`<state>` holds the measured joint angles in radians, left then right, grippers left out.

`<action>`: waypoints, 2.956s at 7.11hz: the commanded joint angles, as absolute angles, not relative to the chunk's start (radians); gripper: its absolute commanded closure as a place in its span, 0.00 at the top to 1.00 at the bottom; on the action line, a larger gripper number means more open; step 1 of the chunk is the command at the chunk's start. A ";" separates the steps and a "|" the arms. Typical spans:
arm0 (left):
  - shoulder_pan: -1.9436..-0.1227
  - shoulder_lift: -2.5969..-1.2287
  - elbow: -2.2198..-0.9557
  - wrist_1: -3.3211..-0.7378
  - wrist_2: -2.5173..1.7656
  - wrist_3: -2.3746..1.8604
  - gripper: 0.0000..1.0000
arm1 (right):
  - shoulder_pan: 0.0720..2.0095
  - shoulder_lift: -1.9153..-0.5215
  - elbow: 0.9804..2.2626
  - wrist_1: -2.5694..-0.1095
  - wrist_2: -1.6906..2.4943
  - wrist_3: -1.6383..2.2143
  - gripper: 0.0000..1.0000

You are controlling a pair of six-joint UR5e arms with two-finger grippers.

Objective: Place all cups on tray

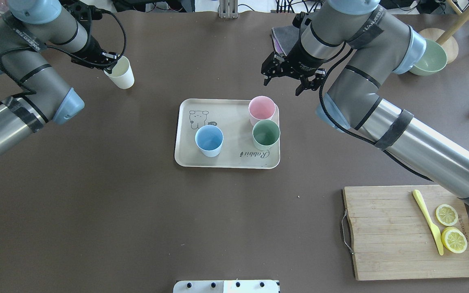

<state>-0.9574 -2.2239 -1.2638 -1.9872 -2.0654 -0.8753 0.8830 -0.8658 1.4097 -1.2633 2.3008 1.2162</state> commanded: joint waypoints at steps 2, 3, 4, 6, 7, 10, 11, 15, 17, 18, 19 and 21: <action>-0.818 -2.368 -1.344 -1.868 -2.060 -1.113 0.00 | 0.995 -1.010 1.468 -1.264 2.357 1.041 1.00; -0.764 -2.399 -1.342 -1.867 -1.996 -1.158 0.00 | 1.023 -1.041 1.468 -1.264 2.376 0.984 1.00; -0.702 -2.410 -1.342 -1.850 -1.943 -1.164 0.00 | 1.035 -1.051 1.468 -1.266 2.376 0.971 1.00; -0.663 -2.399 -1.341 -1.852 -1.919 -1.151 0.97 | 1.043 -1.071 1.479 -1.264 2.376 0.969 1.00; -0.672 -2.395 -1.347 -1.852 -1.924 -1.141 0.98 | 1.049 -1.083 1.486 -1.266 2.375 0.965 1.00; -0.874 -2.236 -1.461 -1.829 -2.110 -0.889 0.98 | 1.087 -1.107 1.491 -1.269 2.372 0.956 1.00; -0.920 -2.151 -1.520 -1.829 -2.129 -0.817 0.98 | 1.112 -1.133 1.491 -1.269 2.364 0.893 1.00; -1.165 -1.860 -1.695 -1.728 -2.198 -0.374 0.98 | 1.311 -1.337 1.491 -1.270 2.407 0.497 1.00; -1.289 -1.792 -1.695 -1.672 -2.267 -0.243 0.98 | 1.400 -1.409 1.499 -1.270 2.418 0.369 1.00; -1.343 -1.739 -1.695 -1.677 -2.293 -0.154 0.98 | 1.432 -1.434 1.499 -1.272 2.418 0.318 1.00; -1.351 -1.697 -1.704 -1.681 -2.286 -0.132 0.98 | 1.443 -1.472 1.537 -1.272 2.424 0.313 1.00; -1.356 -1.649 -1.706 -1.709 -2.289 -0.132 0.98 | 1.447 -1.543 1.647 -1.288 2.427 0.313 1.00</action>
